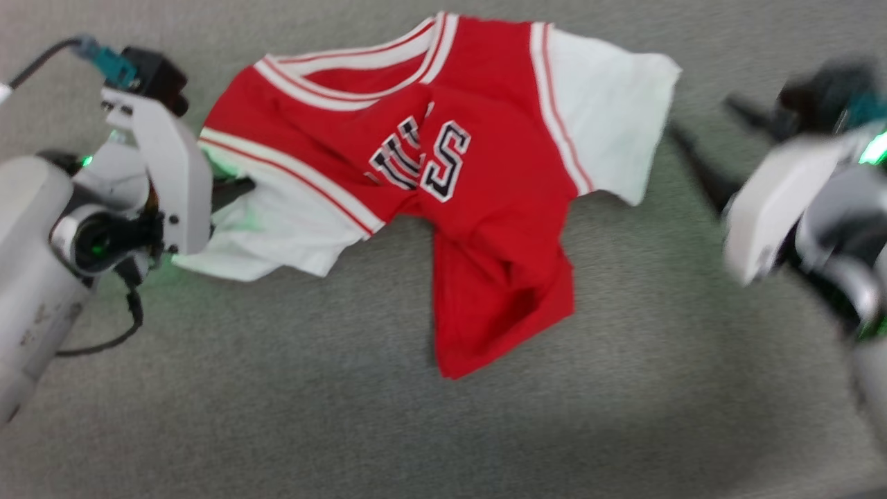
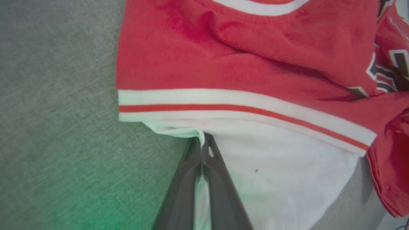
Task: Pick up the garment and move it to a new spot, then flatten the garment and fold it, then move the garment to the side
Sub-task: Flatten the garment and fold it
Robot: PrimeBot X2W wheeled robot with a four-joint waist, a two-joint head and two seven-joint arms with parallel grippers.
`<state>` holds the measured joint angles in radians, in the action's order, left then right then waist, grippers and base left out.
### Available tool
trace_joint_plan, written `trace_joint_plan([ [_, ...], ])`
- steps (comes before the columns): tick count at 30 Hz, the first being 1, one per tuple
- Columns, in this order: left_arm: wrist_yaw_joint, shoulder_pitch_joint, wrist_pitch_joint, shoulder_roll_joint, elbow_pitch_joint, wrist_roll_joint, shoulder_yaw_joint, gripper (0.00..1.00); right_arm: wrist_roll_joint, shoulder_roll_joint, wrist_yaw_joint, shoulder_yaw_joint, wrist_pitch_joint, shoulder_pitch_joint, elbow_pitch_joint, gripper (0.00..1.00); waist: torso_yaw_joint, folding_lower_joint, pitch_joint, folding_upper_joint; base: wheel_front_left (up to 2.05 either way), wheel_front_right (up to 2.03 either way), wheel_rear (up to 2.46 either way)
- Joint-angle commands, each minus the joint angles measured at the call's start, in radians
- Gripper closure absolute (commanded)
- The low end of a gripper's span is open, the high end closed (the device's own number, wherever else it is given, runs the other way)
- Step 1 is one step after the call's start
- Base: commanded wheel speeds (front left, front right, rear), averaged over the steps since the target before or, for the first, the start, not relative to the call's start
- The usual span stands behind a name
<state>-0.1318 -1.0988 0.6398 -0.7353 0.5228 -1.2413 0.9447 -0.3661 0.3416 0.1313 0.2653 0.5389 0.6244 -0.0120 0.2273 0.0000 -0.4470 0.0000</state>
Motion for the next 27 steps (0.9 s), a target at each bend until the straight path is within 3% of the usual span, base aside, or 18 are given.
trace_joint_plan([
  [1,0.002,0.001,-0.001,0.015,0.000,-0.002,0.027,1.00,-0.030,0.016,-0.001,0.002,0.038,0.062,0.040,0.00,-0.051,0.0000,-0.052,0.0000,0.00,0.00,0.00],
  [6,0.003,-0.064,-0.014,0.009,-0.042,0.003,0.085,1.00,-0.103,0.067,-0.001,0.054,0.143,0.283,0.224,0.00,-0.098,0.0000,-0.113,0.0000,0.00,0.00,0.00],
  [13,0.009,-0.129,-0.041,0.000,-0.076,-0.015,0.167,1.00,-0.158,0.112,-0.001,0.197,0.161,0.488,0.428,0.00,-0.139,0.0000,-0.171,0.0000,0.00,0.00,0.00],
  [24,0.010,-0.181,-0.079,-0.017,-0.098,-0.066,0.281,1.00,-0.237,0.142,-0.001,0.399,0.122,0.597,0.615,0.00,-0.153,0.0000,-0.183,0.0000,0.00,0.00,0.00],
  [25,0.010,-0.185,-0.082,-0.018,-0.100,-0.072,0.287,1.00,-0.249,0.141,-0.001,0.413,0.126,0.596,0.629,0.14,-0.153,0.0000,-0.182,0.0000,0.00,0.00,0.00],
  [26,0.010,-0.188,-0.086,-0.020,-0.102,-0.077,0.293,1.00,-0.262,0.141,-0.001,0.429,0.137,0.595,0.641,0.57,-0.153,0.0000,-0.181,0.0000,0.00,0.00,0.00],
  [27,0.010,-0.192,-0.089,-0.022,-0.104,-0.084,0.298,1.00,-0.272,0.145,-0.001,0.443,0.138,0.594,0.646,0.86,-0.152,0.0000,-0.180,0.0000,0.00,0.00,0.00],
])
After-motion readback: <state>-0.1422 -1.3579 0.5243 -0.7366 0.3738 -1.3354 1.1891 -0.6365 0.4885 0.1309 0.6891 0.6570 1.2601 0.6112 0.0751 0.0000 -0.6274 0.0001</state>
